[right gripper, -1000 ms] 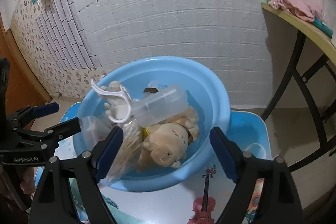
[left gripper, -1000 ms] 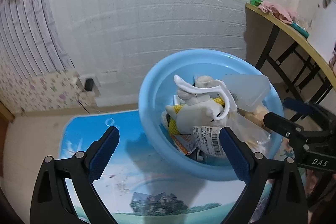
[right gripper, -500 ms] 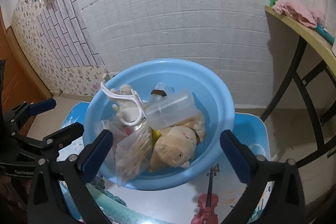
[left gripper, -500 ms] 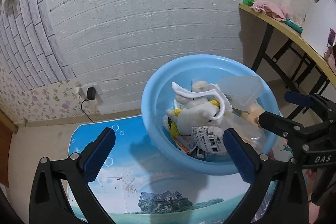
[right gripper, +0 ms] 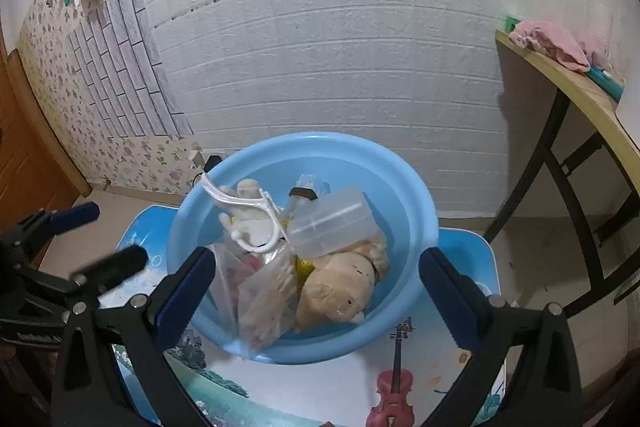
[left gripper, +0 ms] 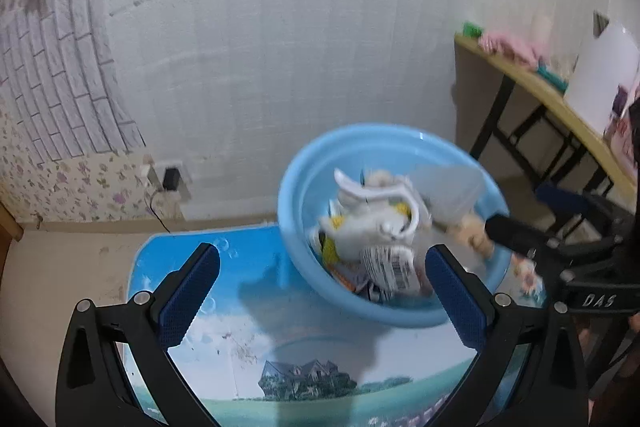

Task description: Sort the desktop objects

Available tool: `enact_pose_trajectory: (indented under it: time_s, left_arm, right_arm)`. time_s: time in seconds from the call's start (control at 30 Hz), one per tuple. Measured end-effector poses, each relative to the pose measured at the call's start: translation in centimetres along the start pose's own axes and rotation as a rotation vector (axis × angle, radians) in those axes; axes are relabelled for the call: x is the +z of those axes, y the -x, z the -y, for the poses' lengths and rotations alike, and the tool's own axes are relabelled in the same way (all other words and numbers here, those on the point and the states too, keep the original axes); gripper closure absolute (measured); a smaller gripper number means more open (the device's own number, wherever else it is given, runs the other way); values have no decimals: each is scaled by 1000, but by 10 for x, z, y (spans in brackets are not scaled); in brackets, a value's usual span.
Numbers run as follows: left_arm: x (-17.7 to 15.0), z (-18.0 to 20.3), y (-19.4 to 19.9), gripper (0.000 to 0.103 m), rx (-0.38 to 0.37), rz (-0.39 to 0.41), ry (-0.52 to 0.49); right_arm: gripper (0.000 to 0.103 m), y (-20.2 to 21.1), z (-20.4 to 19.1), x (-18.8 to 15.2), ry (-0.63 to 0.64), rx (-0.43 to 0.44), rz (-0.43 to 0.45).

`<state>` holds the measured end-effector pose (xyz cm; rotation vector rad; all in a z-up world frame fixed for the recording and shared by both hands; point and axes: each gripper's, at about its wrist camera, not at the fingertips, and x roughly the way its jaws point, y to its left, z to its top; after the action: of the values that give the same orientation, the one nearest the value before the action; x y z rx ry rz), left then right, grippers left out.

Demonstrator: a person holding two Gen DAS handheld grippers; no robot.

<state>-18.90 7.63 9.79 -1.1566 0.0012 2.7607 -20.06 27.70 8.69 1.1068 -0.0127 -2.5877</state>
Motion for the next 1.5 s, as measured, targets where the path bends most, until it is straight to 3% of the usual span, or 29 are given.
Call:
enact_pose_trajectory:
  time_s: [0.33, 0.9, 1.17, 1.5]
  left_arm:
    - [-2, -13, 19, 0, 36, -20, 32]
    - [-5, -19, 41, 0, 46, 4, 38]
    - [-9, -19, 39, 0, 16, -5, 38]
    - [-13, -15, 41, 0, 80, 10, 20]
  right_arm:
    - [0, 14, -4, 1, 6, -31, -9]
    - [0, 50, -19, 5, 30, -70, 83]
    - [0, 45, -21, 4, 33, -53, 57]
    - [0, 43, -23, 2, 31, -49, 45]
